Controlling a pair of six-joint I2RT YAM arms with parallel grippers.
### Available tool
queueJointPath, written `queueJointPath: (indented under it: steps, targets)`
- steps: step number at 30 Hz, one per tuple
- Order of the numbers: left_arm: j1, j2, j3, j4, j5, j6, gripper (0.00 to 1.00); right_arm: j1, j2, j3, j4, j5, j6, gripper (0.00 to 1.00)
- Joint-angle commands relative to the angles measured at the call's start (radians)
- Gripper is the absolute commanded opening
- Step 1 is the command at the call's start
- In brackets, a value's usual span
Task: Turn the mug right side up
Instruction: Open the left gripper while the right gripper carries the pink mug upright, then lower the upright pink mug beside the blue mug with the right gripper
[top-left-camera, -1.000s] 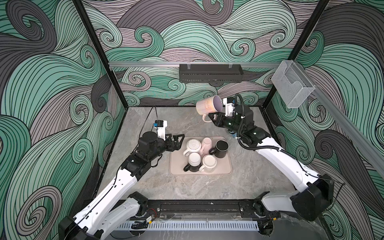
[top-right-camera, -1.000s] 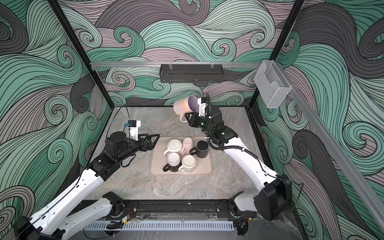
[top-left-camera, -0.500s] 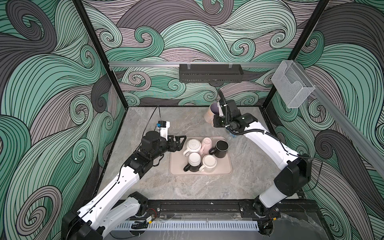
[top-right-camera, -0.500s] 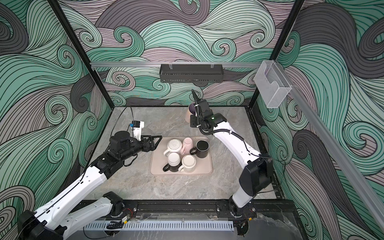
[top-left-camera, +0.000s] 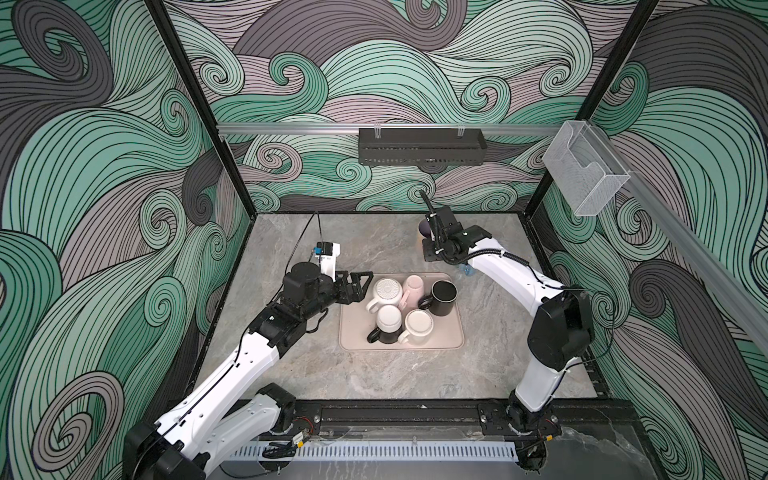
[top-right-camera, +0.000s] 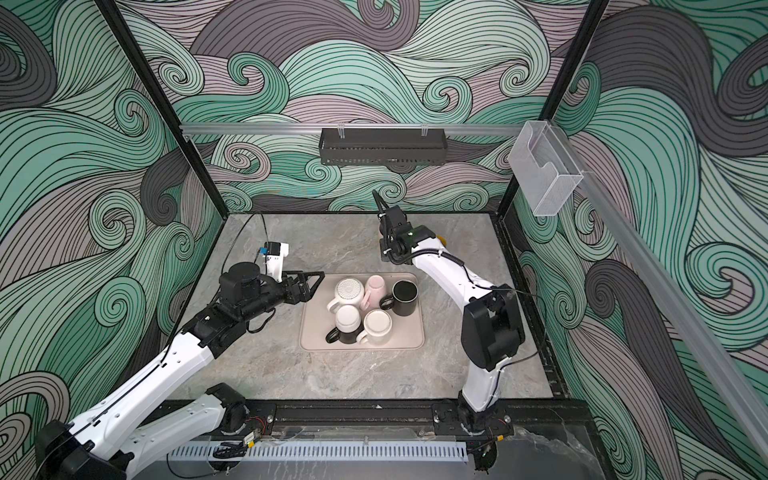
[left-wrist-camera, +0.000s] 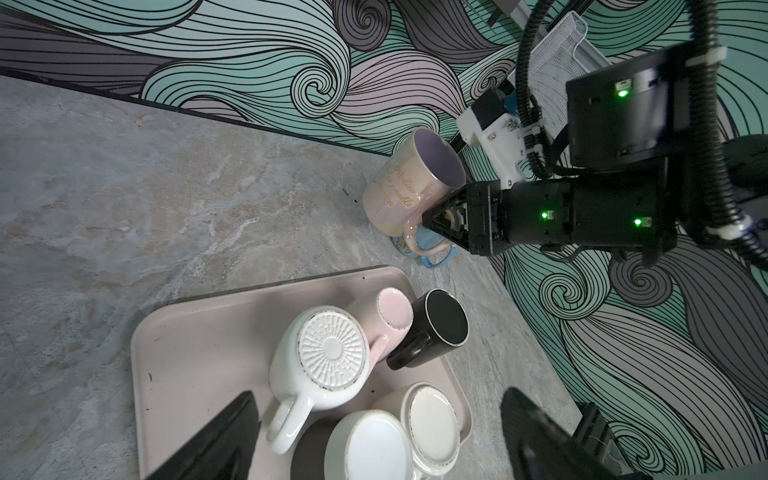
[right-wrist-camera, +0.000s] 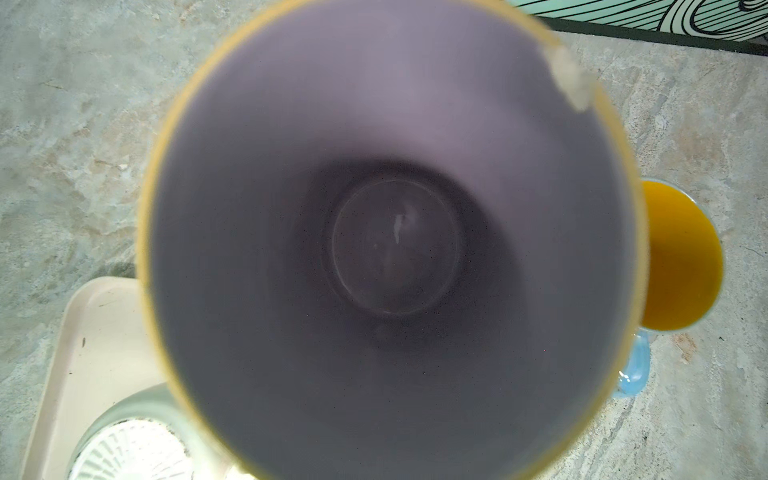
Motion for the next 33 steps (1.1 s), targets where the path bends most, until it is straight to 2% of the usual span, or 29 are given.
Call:
queueJointPath:
  steps: [1, 10, 33]
  targets:
    - [0.004, -0.01, -0.006, 0.018, 0.025, 0.001, 0.93, -0.02, -0.007, 0.056, 0.085, 0.052, 0.014, 0.0]
    - [0.003, -0.008, -0.008, 0.012, 0.023, -0.002, 0.98, -0.058, 0.037, 0.031, 0.132, 0.043, 0.054, 0.0]
    - [0.004, -0.007, -0.031, 0.025, -0.018, -0.015, 0.98, -0.115, 0.147, -0.038, 0.23, 0.034, 0.102, 0.0]
